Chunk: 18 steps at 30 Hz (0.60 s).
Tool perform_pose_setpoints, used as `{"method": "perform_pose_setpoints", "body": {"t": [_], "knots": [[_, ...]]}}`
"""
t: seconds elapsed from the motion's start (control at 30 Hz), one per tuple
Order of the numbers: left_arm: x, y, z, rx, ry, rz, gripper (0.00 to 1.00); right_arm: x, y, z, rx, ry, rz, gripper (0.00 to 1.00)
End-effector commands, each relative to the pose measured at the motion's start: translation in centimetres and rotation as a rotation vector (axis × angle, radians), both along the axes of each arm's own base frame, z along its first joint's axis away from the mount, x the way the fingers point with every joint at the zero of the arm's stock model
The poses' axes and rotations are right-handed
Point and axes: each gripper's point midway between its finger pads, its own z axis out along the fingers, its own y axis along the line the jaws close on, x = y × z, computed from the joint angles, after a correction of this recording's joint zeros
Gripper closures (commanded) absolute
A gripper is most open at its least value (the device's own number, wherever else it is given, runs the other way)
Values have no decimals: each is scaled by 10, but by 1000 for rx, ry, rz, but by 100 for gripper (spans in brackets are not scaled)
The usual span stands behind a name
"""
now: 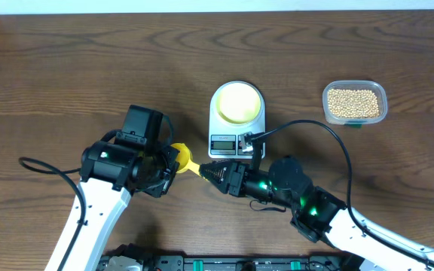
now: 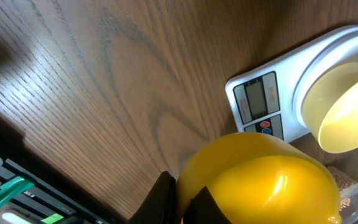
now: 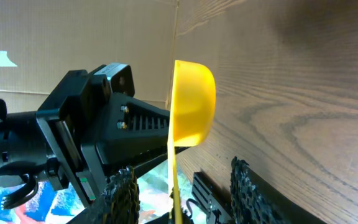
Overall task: Scoop item into bowl and weigh 50g on scale
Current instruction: 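Close the right gripper on the scoop handle near the left gripper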
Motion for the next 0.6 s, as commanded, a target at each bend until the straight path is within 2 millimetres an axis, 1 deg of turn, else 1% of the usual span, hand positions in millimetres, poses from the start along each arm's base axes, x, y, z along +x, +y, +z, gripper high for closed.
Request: {"method": "perform_pose_setpoints", "body": {"t": [0.0, 0.17, 0.43, 0.57], "knots": [[-1, 1, -9, 20, 35, 8, 93, -1, 3, -1, -3, -3, -32, 54], [-2, -5, -16, 21, 71, -14, 93, -1, 4, -1, -7, -9, -47, 54], [0, -20, -19, 20, 62, -72, 93, -1, 4, -1, -9, -9, -50, 59], [0, -23, -19, 18, 54, -83, 93, -1, 4, -1, -9, -9, -50, 64]]}}
